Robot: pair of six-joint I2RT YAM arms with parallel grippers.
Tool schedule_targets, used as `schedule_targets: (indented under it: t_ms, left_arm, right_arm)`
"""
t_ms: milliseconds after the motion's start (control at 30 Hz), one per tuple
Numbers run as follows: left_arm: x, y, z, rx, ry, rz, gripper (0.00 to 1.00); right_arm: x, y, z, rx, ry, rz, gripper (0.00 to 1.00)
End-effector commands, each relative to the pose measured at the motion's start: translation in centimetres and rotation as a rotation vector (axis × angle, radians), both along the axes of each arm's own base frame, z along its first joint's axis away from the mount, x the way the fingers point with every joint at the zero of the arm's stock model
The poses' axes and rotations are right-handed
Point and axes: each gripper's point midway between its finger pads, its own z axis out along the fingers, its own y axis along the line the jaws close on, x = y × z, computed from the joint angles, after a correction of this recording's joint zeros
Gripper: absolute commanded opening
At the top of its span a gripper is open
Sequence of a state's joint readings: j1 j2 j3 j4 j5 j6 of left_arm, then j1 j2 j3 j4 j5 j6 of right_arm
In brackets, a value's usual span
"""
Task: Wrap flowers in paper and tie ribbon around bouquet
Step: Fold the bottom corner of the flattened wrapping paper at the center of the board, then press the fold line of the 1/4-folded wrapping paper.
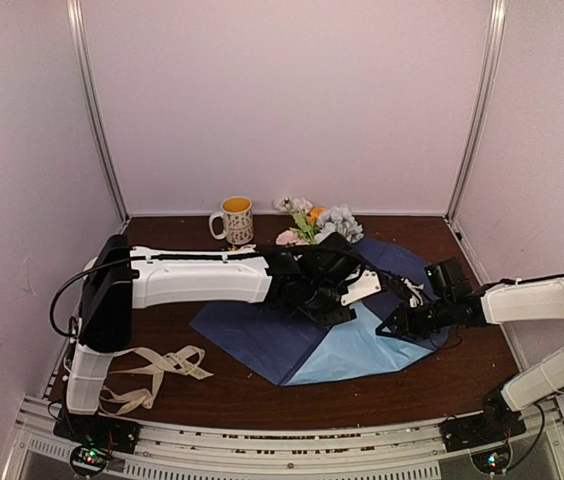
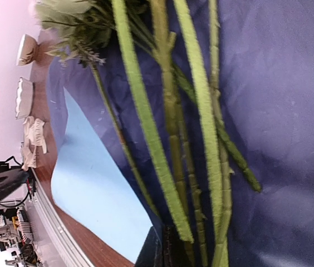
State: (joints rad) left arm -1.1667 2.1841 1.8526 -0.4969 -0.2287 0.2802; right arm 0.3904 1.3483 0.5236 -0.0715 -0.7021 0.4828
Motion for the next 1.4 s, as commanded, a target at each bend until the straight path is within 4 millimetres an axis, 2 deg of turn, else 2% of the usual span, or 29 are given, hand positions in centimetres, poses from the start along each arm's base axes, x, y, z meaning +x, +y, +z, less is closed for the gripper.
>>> schedule_targets:
  t_ms: [0, 100, 167, 267, 367, 500, 633, 833, 900, 1000, 1167, 1233, 1367]
  left_arm:
    - [1.2, 2.2, 3.3, -0.062, 0.015, 0.079, 0.59]
    - [1.8, 4.9, 2.1, -0.018, 0.031, 0.150, 0.60]
    - [2.3, 7.8, -0.3, 0.048, 0.063, 0.220, 0.59]
    - [3.3, 11.9, -3.6, 0.119, 0.136, 0.336, 0.53]
    - [2.8, 15.0, -6.5, 0.183, 0.189, 0.405, 0.50]
    - [1.4, 17.1, -9.0, 0.227, 0.227, 0.432, 0.49]
    - [0.9, 18.9, -11.0, 0.263, 0.235, 0.466, 0.49]
    - [1.4, 22.2, -12.4, 0.303, 0.223, 0.538, 0.49]
    - [1.7, 23.2, -12.2, 0.303, 0.209, 0.556, 0.49]
    - [1.9, 23.0, -10.8, 0.258, 0.173, 0.522, 0.49]
    - [1.0, 19.6, -5.9, 0.063, 0.138, 0.381, 0.50]
    - [-0.8, 17.1, -4.6, 0.021, 0.130, 0.262, 0.52]
    - [-7.4, 11.5, -3.5, -0.006, 0.146, -0.058, 0.57]
  right_arm:
    - [1.8, -0.5, -0.8, -0.035, -0.005, -0.066, 0.00]
    - [2.0, -0.4, -1.5, -0.040, 0.021, -0.078, 0.00]
    - [1.9, -0.6, -2.2, -0.048, 0.041, -0.086, 0.00]
    - [1.7, -0.7, -3.2, -0.055, 0.069, -0.094, 0.00]
    - [1.2, -0.5, -4.0, -0.048, 0.104, -0.089, 0.00]
    - [0.8, -0.4, -4.5, -0.030, 0.125, -0.092, 0.00]
    - [0.2, 0.3, -4.2, 0.015, 0.139, -0.082, 0.00]
    - [-1.3, 2.1, -3.2, 0.074, 0.141, -0.062, 0.00]
    - [-1.8, 2.8, -2.8, 0.096, 0.138, -0.052, 0.00]
    - [-2.2, 3.6, -2.1, 0.118, 0.131, -0.047, 0.00]
    - [-2.3, 3.9, -1.4, 0.121, 0.115, -0.055, 0.00]
    - [-2.2, 3.6, -1.3, 0.095, 0.105, -0.062, 0.00]
    - [-1.6, 3.1, -0.8, 0.030, 0.080, -0.065, 0.00]
